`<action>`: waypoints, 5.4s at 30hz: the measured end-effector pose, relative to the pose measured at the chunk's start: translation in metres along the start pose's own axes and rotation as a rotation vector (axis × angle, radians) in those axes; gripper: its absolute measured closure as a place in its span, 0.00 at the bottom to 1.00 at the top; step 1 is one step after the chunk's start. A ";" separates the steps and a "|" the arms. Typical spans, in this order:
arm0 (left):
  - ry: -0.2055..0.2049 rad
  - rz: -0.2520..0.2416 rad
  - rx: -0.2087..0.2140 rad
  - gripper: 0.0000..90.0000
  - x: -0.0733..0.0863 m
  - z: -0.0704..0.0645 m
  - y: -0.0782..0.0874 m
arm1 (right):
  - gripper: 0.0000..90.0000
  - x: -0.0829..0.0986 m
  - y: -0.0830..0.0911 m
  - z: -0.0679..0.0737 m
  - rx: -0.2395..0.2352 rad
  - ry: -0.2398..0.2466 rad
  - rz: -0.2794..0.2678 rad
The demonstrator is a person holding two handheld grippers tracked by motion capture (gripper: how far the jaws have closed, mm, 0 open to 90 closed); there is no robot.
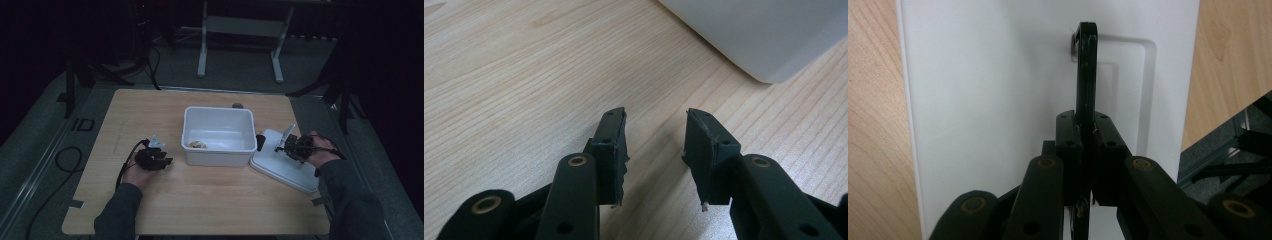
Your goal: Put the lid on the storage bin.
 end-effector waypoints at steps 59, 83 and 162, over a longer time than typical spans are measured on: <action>0.018 -0.016 0.006 0.66 0.001 0.000 0.000 | 0.94 -0.005 0.090 -0.038 0.094 0.079 -0.011; 0.010 -0.011 0.005 0.66 0.001 0.000 0.000 | 0.94 -0.029 0.118 -0.044 0.124 0.121 -0.052; 0.024 -0.025 0.014 0.66 0.002 0.001 0.001 | 0.94 -0.137 0.102 -0.016 0.047 0.279 -0.172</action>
Point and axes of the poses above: each handheld gripper's, and its own axes: y roughly backward along the jaws, x roughly out of its underside, z roughly to its left, the point moved 6 cm from there along -y, roughly forward along the jaws, and after that the axes turned 10 degrees about -z, right-handed, at the moved point
